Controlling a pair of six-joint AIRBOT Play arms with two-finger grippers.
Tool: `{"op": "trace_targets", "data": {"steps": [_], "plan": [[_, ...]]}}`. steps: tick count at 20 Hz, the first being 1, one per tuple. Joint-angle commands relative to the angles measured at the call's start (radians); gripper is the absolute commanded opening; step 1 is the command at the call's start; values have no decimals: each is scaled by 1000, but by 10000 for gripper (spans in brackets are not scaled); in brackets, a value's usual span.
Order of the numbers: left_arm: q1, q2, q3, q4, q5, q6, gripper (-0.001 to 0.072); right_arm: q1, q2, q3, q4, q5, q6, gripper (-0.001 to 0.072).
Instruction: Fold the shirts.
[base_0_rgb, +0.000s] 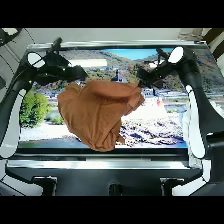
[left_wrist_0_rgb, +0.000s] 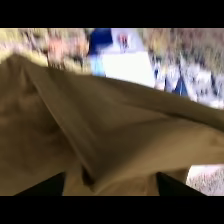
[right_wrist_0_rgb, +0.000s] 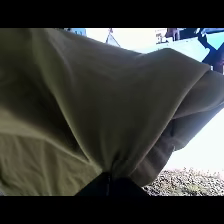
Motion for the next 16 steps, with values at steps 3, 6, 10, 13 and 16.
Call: {"op": "trace_targets", "data": {"steps": [3, 6, 10, 13, 16], "plan": [[117, 23, 0, 0, -384, -44, 710, 0, -13, 1, 3, 192, -171, 43], [158, 100, -111, 0, -459, -50, 601, 0, -13, 1, -35, 278, -202, 43], [93, 374, -699, -20, -170, -52, 602, 0, -13, 1, -43, 288, -203, 43], [40, 570, -1145, -157, 20, -51, 602, 0, -13, 1, -43, 276, -204, 43], [31, 690, -1369, -277, 144, -51, 601, 0, -13, 1, -44, 267, -206, 43]]}}
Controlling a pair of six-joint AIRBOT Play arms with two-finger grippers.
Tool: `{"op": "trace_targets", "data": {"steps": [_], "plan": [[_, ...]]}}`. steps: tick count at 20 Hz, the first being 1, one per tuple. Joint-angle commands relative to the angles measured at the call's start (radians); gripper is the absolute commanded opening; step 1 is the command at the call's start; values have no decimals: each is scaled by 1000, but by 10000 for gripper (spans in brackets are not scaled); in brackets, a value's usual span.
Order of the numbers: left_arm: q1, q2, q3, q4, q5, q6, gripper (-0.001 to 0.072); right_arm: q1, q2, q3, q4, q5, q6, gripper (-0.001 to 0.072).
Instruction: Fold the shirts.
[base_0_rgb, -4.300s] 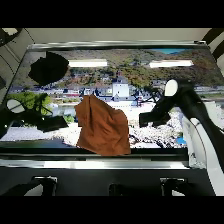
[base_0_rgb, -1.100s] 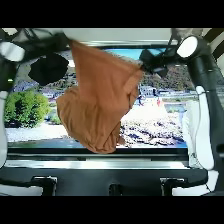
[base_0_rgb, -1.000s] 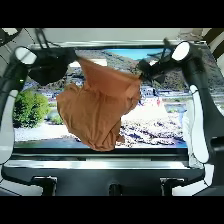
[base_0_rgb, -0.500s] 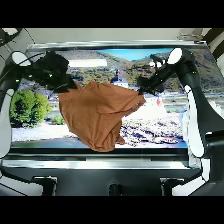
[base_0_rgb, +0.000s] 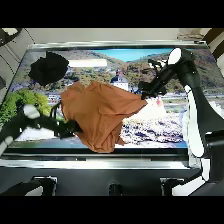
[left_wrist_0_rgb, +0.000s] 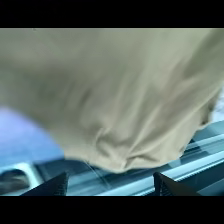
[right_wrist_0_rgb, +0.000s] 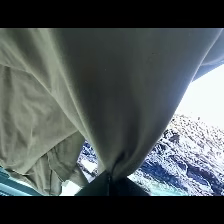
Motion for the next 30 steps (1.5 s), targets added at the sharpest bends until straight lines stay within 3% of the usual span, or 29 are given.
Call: {"op": "trace_targets", "data": {"steps": [1, 6, 10, 13, 14, 15, 19, 25, 27, 30], "plan": [[-32, 138, -294, -160, 172, 0, 601, 0, -2, 1, -3, -7, -14, 43], [-190, 89, -331, -224, 331, -3, 596, 0, -2, 1, -32, -27, -34, 43], [-214, 8, -330, -314, 441, -5, 590, 0, -2, 1, -84, 2, -42, 43], [-214, -14, -330, -342, 493, -5, 296, 0, -2, 1, -113, 2, -41, 43], [-213, -14, -326, -343, 515, -3, 106, 0, -2, 1, -121, 3, -42, 43], [-206, -14, -313, -343, 530, 14, 29, 0, -2, 1, -135, 9, -42, 43], [-32, -14, -178, -327, 492, 110, 25, -2, -1, -12, -217, 43, -45, 43], [346, -21, 142, -126, 339, 109, 25, -2, 22, -264, -207, 80, -48, 43], [409, -51, 191, -103, 326, 109, 26, -2, 68, -408, -171, 57, -49, 43], [393, -144, 195, -102, 269, 129, 27, -2, 185, -611, -146, -50, -63, 43]]}}
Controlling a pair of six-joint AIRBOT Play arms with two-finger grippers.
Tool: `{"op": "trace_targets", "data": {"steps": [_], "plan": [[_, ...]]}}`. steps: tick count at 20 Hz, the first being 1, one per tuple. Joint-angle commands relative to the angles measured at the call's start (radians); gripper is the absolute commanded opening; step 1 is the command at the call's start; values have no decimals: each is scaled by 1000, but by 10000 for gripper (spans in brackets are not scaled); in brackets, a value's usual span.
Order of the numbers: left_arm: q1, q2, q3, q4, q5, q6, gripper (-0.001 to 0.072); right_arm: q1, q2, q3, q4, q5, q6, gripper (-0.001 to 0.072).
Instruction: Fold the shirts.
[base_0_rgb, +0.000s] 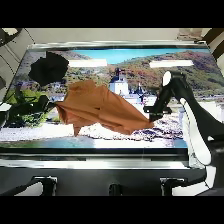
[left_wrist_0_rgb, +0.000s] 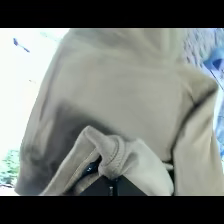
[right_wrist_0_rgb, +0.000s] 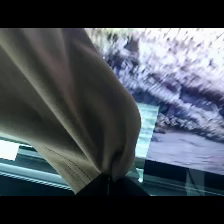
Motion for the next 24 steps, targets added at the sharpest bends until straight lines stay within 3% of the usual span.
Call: {"op": "trace_targets", "data": {"steps": [1, 4, 5, 6, 7, 9, 11, 14, 19, 24], "plan": [[5, -102, 39, 31, -80, 49, 27, 0, 118, -226, 22, -117, -7, 43], [-58, -149, 40, 30, -98, 101, 31, 1, 181, -269, 26, -212, 18, 42], [-61, -144, 51, 30, -103, 101, 159, 1, 198, -269, 27, -245, 31, 42], [-51, -139, 75, 32, -126, 101, 418, 1, 213, -269, 27, -270, 39, 42], [-30, -135, 114, 36, -170, 105, 565, 1, 224, -269, 27, -282, 42, 43], [29, -129, 210, 116, -269, 117, 550, 1, 233, -269, 26, -279, 42, 43], [82, -116, 273, 289, -357, 71, 532, 1, 233, -270, 27, -275, 42, 43], [106, -98, 229, 415, -422, 41, 532, 1, 233, -270, 27, -295, 42, 43], [-44, -93, -6, 373, -268, 87, 495, 1, 233, -270, 67, -308, 42, 43], [-149, -95, -60, 373, -81, 92, 498, 1, 233, -270, 68, -311, 42, 43]]}}
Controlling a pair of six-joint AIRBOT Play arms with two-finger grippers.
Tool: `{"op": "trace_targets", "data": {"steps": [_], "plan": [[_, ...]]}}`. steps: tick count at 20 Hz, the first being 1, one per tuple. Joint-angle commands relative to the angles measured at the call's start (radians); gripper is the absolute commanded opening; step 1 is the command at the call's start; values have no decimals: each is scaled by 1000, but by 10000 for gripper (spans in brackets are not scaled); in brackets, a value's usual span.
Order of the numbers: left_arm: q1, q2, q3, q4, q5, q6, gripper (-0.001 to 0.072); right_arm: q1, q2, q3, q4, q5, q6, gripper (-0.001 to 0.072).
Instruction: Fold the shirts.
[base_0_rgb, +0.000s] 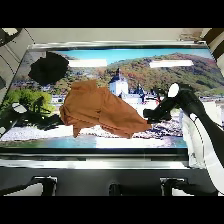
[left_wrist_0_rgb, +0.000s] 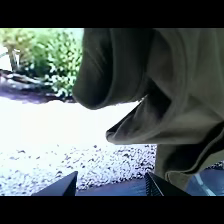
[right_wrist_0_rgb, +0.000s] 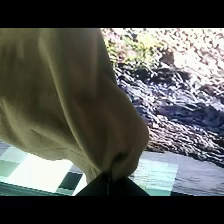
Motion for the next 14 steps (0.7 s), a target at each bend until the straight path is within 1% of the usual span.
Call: {"op": "trace_targets", "data": {"steps": [1, 3, 5, 6, 7, 8, 9, 10, 11, 12, 14], "plan": [[-53, -1, -34, 6, 148, 0, 498, 1, 1, 0, 8, -2, 0, 43], [-51, -2, -34, 7, 185, 1, 497, 1, 1, 0, 8, 3, 0, 43], [-61, -10, -35, -29, 202, 3, 494, 1, 1, 0, 8, 0, 0, 43], [-76, -17, -35, -42, 213, 4, 478, 1, 1, 0, 8, 0, 0, 43], [-91, -22, -34, -42, 223, 4, 375, 1, 1, 0, 8, 0, 0, 43], [-105, -27, -34, -42, 226, 4, 311, 1, 1, 0, 8, 2, 0, 43], [-115, -29, -34, -42, 226, 4, 305, 1, 1, 0, 10, 3, 0, 43], [-121, -30, -34, -42, 221, 4, 187, 1, 1, 0, 11, 1, 0, 43], [-123, -30, -32, -42, 202, 5, 23, 1, 1, 0, 13, -2, 0, 43], [-122, -27, -21, -42, 169, 13, 27, 1, 3, 0, 21, -3, 0, 43], [-113, 14, 40, -43, 105, 58, 26, 1, 30, 12, 27, -29, 0, 43]]}}
